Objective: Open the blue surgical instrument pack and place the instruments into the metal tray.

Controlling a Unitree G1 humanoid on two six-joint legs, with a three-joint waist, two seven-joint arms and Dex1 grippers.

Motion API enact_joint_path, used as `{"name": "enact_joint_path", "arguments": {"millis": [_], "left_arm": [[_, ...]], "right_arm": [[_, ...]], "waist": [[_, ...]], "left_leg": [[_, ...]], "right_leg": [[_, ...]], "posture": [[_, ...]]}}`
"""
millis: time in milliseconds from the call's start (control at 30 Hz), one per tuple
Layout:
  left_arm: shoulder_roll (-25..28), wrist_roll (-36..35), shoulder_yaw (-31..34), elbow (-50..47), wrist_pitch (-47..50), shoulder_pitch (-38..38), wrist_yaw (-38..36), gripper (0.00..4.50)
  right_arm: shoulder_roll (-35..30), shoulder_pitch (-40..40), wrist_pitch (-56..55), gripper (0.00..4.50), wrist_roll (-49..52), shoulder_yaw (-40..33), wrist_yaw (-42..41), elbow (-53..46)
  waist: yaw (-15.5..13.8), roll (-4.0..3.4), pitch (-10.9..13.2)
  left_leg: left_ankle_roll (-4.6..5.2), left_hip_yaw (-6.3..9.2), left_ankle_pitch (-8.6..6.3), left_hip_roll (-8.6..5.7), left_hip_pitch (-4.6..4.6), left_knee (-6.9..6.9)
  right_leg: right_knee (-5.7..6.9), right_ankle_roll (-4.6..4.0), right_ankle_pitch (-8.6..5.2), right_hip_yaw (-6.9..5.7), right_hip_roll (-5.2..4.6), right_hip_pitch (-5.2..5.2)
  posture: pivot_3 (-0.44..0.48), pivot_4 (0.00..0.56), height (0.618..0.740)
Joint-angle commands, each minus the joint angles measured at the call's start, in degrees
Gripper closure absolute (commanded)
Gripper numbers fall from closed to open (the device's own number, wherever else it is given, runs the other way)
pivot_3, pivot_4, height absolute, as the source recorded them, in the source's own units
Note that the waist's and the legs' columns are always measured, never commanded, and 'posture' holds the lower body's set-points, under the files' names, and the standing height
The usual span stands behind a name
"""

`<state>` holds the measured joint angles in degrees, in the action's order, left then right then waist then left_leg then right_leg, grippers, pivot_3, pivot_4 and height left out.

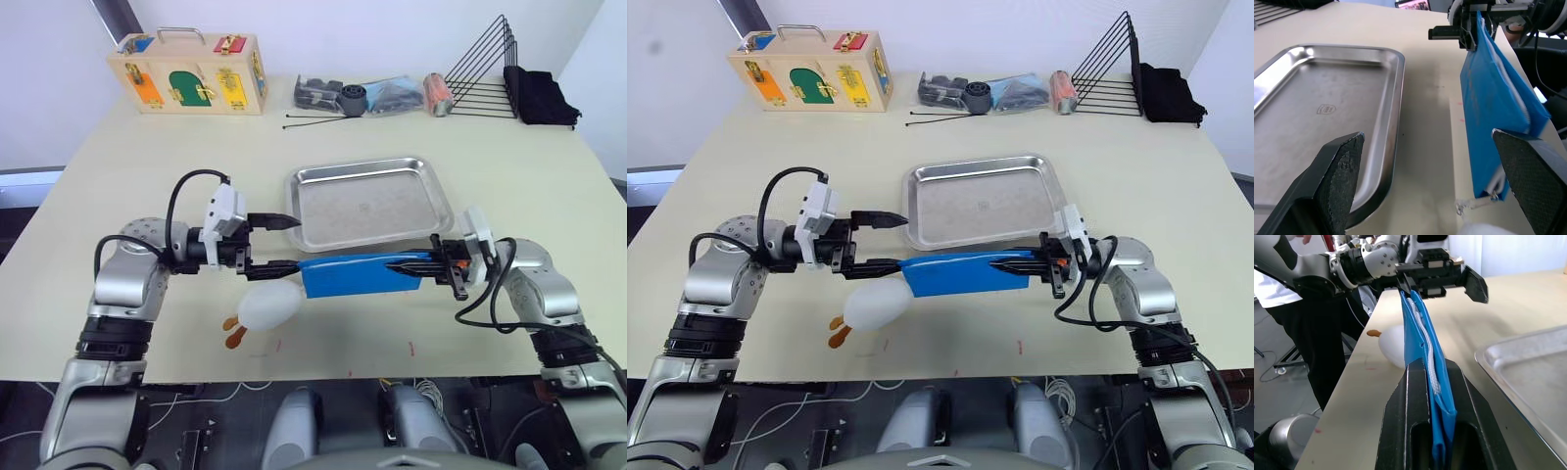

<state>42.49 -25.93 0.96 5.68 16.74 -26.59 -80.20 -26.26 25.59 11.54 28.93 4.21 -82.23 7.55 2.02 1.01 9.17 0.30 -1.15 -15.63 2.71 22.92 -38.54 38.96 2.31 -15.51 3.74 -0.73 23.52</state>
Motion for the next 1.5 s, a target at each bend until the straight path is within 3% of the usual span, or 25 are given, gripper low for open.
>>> {"name": "enact_joint_path", "arguments": {"millis": [33,767,867,967,1000,1067,1100,1133,1500], "left_arm": [[1.44,0.03,1.06,0.58,-1.31,0.14,-1.03,0.06],[-2.75,0.31,-2.43,0.85,-1.26,-0.4,-1.71,0.06],[-3.44,-0.33,-2.35,0.51,-0.87,-0.5,-1.88,0.87],[-3.56,-0.35,-2.36,0.42,-0.82,-0.4,-2.05,2.21],[-3.57,-0.41,-2.37,0.38,-0.78,-0.31,-2.14,2.88],[-3.69,-0.64,-2.39,0.28,-0.61,-0.25,-2.29,3.6],[-3.79,-0.85,-2.33,0.12,-0.49,-0.2,-2.35,4.18],[-3.85,-1.0,-2.28,0.02,-0.41,-0.17,-2.38,4.43],[-3.83,-3.5,-2.28,-4.45,4.04,2.89,-0.98,4.43]], "right_arm": [[-0.57,-0.28,-1.82,4.5,0.09,-0.7,-0.52,-0.58],[0.12,-0.1,-0.82,4.5,0.34,0.0,-0.04,-2.36],[0.08,-0.32,-0.75,4.5,0.33,-0.03,0.03,-2.48],[0.11,-0.38,-0.72,4.5,0.37,0.0,0.09,-2.55],[0.14,-0.39,-0.76,4.5,0.35,0.01,0.12,-2.52],[0.18,-0.37,-0.91,4.5,0.29,0.04,0.12,-2.31],[0.19,-0.38,-0.96,4.5,0.25,0.06,0.14,-2.23],[0.18,-0.39,-0.98,4.5,0.24,0.07,0.16,-2.2],[-1.78,-1.19,1.28,4.5,-0.28,0.12,1.0,-2.3]], "waist": [[0.0,0.0,0.0],[-0.04,0.0,0.0],[-0.03,0.0,0.0],[-0.01,0.0,0.0],[-0.01,0.0,0.0],[-0.02,0.0,0.0],[-0.02,0.0,0.0],[-0.02,0.0,0.0],[-0.01,0.0,0.0]], "left_leg": [[0.0,0.0,0.0,0.0,0.0,0.0],[0.0,0.0,0.0,0.0,0.0,-0.01],[0.0,0.0,0.0,0.0,0.0,-0.01],[0.0,0.0,0.0,0.0,0.0,-0.01],[0.0,0.0,0.0,0.0,0.0,-0.01],[0.0,0.0,0.0,0.0,0.0,-0.01],[0.0,0.0,0.0,0.0,0.0,-0.01],[0.0,0.0,0.0,0.0,0.0,-0.01],[0.0,0.01,0.0,0.0,0.0,-0.01]], "right_leg": [[0.0,0.0,0.0,0.0,0.0,0.0],[0.0,0.0,0.0,0.0,-0.01,0.0],[0.0,0.0,0.0,0.0,0.0,0.0],[0.0,0.0,0.0,0.0,0.0,0.0],[0.0,0.0,0.0,0.0,0.0,0.0],[0.01,0.0,0.0,0.0,0.0,0.0],[0.0,0.0,0.0,0.0,0.0,0.0],[0.0,0.0,0.0,0.0,0.0,0.0],[0.01,0.0,0.0,0.0,-0.01,-0.01]], "posture": [[0.0,0.15,0.74],[0.0,0.15,0.74],[0.0,0.15,0.74],[0.0,0.15,0.74],[0.0,0.15,0.74],[0.0,0.15,0.74],[0.0,0.15,0.74],[0.0,0.15,0.74],[0.0,0.15,0.74]]}}
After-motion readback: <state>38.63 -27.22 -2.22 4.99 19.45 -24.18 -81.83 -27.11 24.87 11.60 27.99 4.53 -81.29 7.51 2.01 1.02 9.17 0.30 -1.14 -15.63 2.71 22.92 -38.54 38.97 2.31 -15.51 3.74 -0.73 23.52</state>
